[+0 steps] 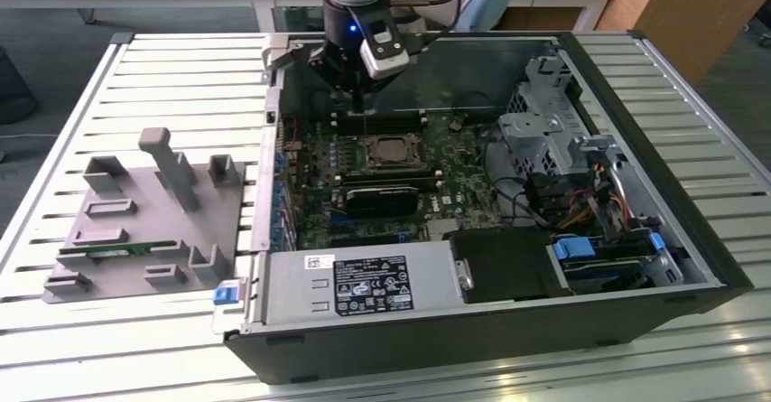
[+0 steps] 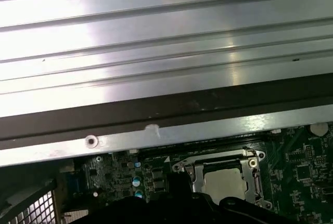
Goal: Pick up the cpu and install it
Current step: 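Install the first cpu locking lever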
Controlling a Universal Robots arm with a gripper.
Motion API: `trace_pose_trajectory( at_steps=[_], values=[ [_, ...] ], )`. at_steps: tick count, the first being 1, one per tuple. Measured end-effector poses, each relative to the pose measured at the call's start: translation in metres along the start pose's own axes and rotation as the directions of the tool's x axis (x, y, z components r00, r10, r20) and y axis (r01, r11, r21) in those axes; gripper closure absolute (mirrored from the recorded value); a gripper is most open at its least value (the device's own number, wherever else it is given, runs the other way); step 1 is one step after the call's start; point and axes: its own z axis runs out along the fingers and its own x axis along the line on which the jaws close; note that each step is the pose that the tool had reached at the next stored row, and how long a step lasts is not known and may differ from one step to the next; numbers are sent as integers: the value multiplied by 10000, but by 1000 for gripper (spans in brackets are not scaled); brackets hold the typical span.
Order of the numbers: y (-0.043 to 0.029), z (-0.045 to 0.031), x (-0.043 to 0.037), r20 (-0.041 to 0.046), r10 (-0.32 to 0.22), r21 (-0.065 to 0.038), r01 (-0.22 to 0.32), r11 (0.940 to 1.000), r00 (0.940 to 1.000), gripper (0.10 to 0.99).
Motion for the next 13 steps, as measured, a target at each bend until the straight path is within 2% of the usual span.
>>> trace_pose_trajectory(
  at_steps=[3, 6, 10, 11, 13],
  values=[
    [9, 5, -61, -1, -1, 1, 1, 10000, 10000, 980],
    [9, 9, -67, -7, 0, -39, 0, 10000, 10000, 980],
    [-2, 15, -69, -81, -2, -571, -2, 9984, 10000, 980],
    [-6, 18, -70, -87, -4, -637, -1, 9980, 10000, 980],
    [-8, 29, -78, -84, -9, -660, 3, 9978, 10000, 980]
  ],
)
